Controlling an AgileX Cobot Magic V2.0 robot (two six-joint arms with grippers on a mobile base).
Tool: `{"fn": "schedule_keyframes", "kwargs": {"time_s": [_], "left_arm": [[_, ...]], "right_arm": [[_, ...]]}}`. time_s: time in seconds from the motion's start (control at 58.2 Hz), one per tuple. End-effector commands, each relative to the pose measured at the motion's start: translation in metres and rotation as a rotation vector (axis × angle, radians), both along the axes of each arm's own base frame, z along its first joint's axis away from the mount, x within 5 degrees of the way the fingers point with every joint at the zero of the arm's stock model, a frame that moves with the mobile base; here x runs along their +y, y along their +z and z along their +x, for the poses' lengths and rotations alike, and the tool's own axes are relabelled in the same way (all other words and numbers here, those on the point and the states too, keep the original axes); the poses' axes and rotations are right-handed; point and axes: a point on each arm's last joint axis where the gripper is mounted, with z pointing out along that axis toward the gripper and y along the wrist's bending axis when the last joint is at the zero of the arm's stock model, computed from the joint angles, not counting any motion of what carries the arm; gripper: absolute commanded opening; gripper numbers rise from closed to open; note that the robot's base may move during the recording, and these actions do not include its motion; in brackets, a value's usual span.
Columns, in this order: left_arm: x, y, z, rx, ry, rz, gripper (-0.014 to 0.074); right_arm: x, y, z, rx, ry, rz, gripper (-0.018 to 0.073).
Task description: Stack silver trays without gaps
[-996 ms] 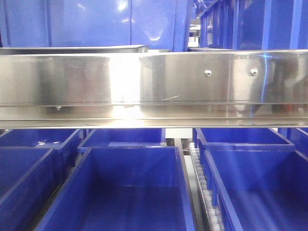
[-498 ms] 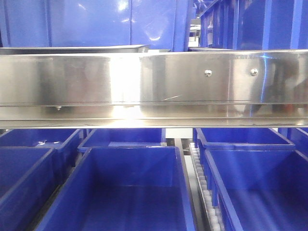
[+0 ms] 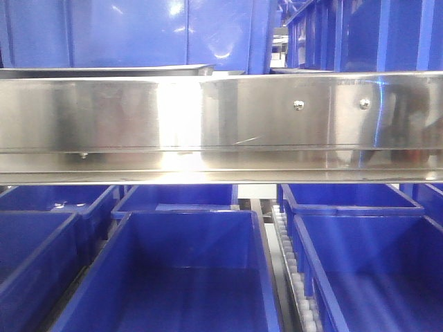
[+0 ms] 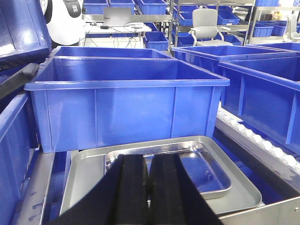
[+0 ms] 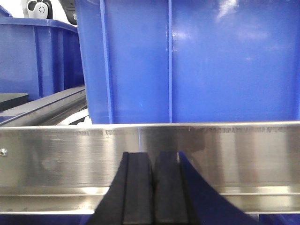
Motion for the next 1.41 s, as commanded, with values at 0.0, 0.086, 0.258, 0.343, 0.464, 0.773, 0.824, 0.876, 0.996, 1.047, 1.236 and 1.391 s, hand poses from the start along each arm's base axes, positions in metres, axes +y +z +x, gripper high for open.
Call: {"fn": "schedule_keyframes", "kwargs": {"time_s": [0.0,0.086,0.258,0.343,0.464,0.773,0.824,0.876,0.996,1.047,1.236,1.391], "left_arm": [[0.000,0.002,-0.001,-0.018,-0.002,-0.014,-0.0009],[0.000,0.002,-0.001,-0.018,-0.002,-0.014,-0.0009],[0.000,0.002,-0.001,-0.018,-0.002,-0.014,-0.0009],[0.000,0.002,-0.001,-0.018,-0.002,-0.014,-0.0009],[0.000,0.002,-0.001,-0.018,-0.002,-0.014,-0.0009],[0.000,0.000,0.000,-0.028,0.000,0.002,-0.0009],[-0.001,-0.001,0.001,-0.045,-0.010,0.000,-0.0009],[-0.003,-0.004,0.002,-0.090,-0.024,0.025,-0.0009],[-0.008,-0.015,0.008,-0.194,-0.026,0.042,-0.0009],[-0.010,-0.027,0.011,-0.225,-0.024,0.012,-0.0009],[0.000,-0.072,0.005,-0.262,0.050,-0.070,-0.0009],[0.011,-0.115,-0.011,-0.258,0.133,-0.057,-0.0009]], "right_arm": [[0.000,0.002,0.000,-0.018,0.002,0.002,-0.0079],[0.000,0.002,0.000,-0.018,0.002,0.002,-0.0079],[0.000,0.002,0.000,-0.018,0.002,0.002,-0.0079],[0.000,0.002,0.000,-0.018,0.002,0.002,-0.0079],[0.000,0.002,0.000,-0.018,0.002,0.002,-0.0079],[0.000,0.002,0.000,-0.018,0.002,0.002,-0.0079],[0.000,0.002,0.000,-0.018,0.002,0.002,-0.0079],[0.000,0.002,0.000,-0.018,0.002,0.002,-0.0079],[0.000,0.002,0.000,-0.018,0.002,0.002,-0.0079],[0.000,0.002,0.000,-0.018,0.002,0.002,-0.0079],[0.000,0.002,0.000,-0.018,0.002,0.002,-0.0079],[0.000,0.002,0.000,-0.018,0.002,0.002,-0.0079]]}}
